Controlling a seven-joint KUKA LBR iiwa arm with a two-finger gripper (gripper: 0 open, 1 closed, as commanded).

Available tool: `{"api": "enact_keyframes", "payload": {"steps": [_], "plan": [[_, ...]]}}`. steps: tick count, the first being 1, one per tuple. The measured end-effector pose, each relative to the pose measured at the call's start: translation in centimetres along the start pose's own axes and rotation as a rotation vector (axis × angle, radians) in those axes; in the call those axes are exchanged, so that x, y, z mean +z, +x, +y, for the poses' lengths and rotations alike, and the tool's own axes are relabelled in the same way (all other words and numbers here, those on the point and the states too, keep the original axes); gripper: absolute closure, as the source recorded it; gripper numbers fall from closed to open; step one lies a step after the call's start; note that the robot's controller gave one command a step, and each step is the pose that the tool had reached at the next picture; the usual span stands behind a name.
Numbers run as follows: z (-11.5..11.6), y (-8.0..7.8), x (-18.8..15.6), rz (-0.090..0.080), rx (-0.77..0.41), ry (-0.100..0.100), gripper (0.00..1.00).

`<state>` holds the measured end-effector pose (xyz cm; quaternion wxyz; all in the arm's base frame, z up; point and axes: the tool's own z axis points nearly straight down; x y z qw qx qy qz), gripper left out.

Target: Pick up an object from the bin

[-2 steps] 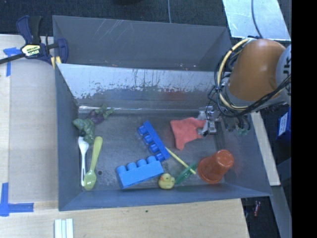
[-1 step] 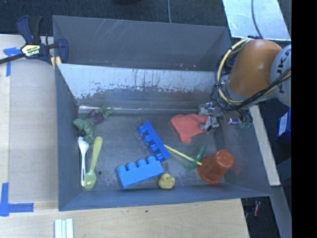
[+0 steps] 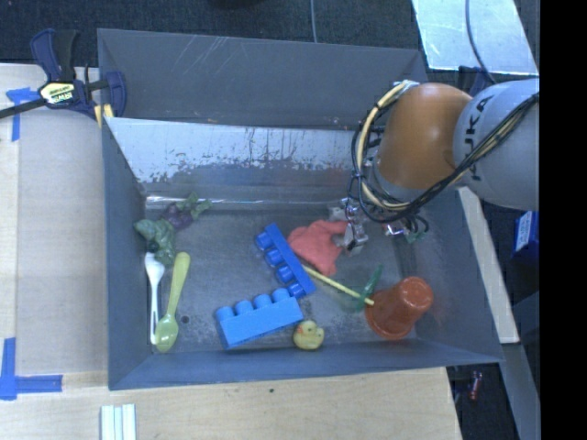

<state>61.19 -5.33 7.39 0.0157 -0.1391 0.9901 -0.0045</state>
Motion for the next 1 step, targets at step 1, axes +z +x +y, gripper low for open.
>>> {"api": "enact_keyframes", "payload": {"steps": [1], "plan": [[-0.41,1.1,-7.28,0.006,-0.015,-0.002,1.0]]}}
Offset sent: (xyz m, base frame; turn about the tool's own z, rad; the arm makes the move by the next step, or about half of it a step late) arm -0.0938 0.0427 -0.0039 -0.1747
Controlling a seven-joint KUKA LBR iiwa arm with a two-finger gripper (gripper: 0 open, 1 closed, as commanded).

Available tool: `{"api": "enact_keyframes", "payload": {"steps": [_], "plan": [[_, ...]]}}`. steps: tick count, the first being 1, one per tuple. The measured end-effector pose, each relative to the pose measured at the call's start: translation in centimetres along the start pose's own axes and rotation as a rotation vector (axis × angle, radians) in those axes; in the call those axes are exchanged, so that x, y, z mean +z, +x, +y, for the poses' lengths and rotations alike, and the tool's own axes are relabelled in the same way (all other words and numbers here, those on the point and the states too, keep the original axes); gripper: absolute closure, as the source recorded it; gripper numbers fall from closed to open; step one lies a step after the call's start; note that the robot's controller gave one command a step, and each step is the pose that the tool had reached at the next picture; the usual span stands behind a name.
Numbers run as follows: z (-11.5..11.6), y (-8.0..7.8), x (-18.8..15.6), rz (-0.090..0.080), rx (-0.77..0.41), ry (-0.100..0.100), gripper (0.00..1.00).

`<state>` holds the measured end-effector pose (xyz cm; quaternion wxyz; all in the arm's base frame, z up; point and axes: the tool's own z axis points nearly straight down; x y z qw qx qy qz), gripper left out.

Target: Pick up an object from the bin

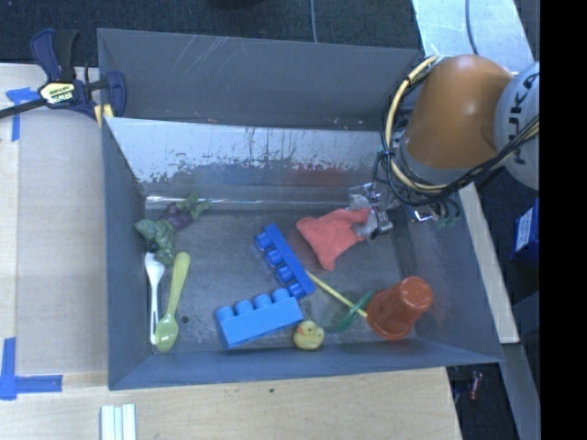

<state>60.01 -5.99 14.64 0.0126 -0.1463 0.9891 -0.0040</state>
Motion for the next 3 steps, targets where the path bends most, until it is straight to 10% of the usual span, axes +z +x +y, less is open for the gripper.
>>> {"api": "enact_keyframes", "payload": {"steps": [1,2,3], "plan": [[4.0,3.8,2.7,-0.007,-0.095,0.0,1.0],[3.8,1.3,6.3,-0.008,-0.377,0.005,1.0],[3.1,1.3,-0.2,-0.001,-0.399,-0.001,1.0]]}}
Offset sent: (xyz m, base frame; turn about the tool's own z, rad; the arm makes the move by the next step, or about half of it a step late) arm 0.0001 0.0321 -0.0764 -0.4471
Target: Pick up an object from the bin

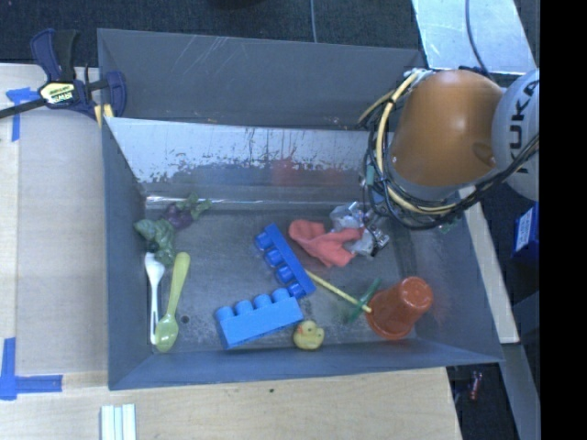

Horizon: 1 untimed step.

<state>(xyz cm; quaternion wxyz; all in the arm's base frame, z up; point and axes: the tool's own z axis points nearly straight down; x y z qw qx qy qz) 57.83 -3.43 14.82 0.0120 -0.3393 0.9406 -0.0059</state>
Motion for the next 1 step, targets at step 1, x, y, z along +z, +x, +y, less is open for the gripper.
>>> {"api": "enact_keyframes", "payload": {"steps": [1], "plan": [[0.09,-2.2,-8.34,-0.003,0.117,0.001,1.0]]}}
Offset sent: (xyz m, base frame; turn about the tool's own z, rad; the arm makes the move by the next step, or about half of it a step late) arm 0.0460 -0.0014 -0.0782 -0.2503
